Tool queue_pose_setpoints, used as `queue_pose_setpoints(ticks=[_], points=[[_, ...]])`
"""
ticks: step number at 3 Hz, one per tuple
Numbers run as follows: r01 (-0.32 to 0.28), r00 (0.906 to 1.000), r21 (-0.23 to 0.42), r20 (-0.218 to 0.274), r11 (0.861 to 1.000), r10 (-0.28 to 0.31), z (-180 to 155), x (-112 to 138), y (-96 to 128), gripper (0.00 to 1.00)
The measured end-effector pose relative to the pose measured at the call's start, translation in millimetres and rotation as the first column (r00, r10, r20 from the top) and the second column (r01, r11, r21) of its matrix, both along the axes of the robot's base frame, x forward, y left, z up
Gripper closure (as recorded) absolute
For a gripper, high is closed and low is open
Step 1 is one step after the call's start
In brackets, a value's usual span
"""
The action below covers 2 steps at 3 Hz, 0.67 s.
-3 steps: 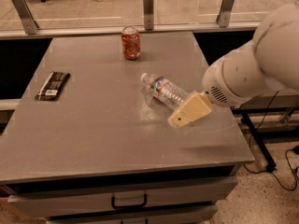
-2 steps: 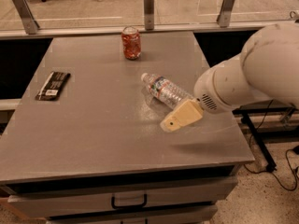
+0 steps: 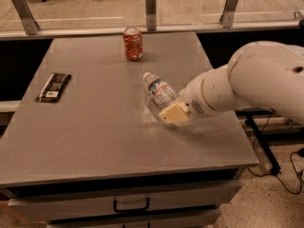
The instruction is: Move water bottle near rxbar chocolate
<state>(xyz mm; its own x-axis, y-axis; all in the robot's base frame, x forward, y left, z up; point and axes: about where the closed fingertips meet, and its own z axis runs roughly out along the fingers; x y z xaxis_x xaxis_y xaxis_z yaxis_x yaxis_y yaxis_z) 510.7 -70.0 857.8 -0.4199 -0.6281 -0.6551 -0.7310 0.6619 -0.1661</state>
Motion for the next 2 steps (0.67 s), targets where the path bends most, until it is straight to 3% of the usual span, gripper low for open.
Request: queue_pose_setpoints(ticks=[1, 2], points=[[-0.054, 0.9981, -0.016, 0.03, 0.998, 0.054, -1, 5, 12, 0.65], [-0.18, 0.9821, -0.02, 0.052, 0.983, 0.181, 7, 7, 50, 0.88]])
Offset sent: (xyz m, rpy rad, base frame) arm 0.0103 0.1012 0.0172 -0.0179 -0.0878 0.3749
